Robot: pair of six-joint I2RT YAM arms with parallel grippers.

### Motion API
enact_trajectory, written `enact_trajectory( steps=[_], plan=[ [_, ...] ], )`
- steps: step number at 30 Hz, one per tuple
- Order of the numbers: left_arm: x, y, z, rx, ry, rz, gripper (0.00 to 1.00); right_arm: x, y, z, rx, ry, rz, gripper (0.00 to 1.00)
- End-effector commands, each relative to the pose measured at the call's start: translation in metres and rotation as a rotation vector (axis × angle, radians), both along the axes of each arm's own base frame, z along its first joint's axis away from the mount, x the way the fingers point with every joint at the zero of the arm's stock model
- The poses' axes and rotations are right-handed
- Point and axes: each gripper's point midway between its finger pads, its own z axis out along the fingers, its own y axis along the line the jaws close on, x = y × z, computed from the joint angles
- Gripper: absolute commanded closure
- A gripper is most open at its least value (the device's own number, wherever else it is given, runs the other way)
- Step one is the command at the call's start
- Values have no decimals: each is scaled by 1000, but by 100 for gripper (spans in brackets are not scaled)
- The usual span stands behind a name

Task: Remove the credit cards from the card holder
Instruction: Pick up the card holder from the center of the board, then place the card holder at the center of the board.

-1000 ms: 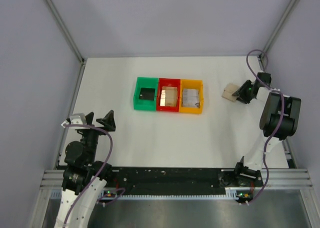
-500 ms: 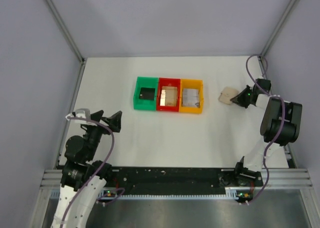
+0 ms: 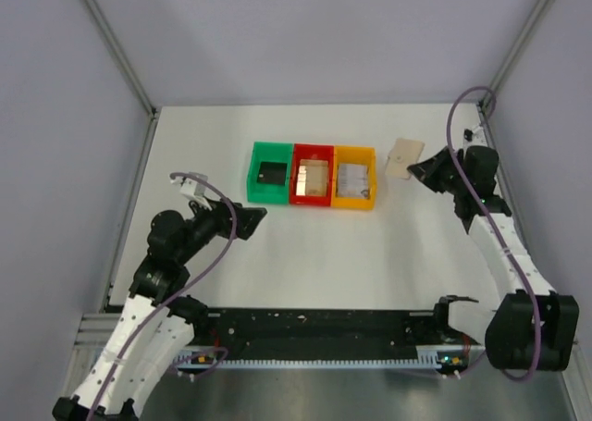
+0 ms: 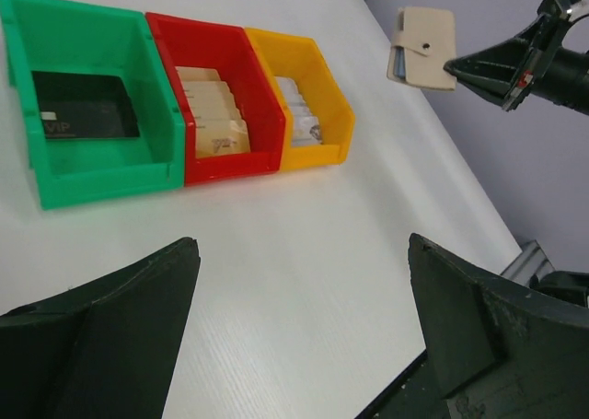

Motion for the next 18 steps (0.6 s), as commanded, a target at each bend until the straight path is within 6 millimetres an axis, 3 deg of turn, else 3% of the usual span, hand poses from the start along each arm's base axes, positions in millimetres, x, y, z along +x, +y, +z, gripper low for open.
enact_trajectory(
  steps=[1, 5, 10, 18],
  plan=[
    [0, -26, 16, -71, -22, -88, 1, -24, 66, 50, 40, -138, 166, 100],
    [-1, -41, 5, -55, 21, -95, 1, -58, 127, 48, 92, -146, 350, 100],
    [-5, -48, -20, -45, 73, -73, 1, -104, 185, 11, 131, -85, 519, 100],
    [-17, -67, -74, -11, 200, -90, 1, -152, 225, -70, 132, 99, 595, 100]
  ],
)
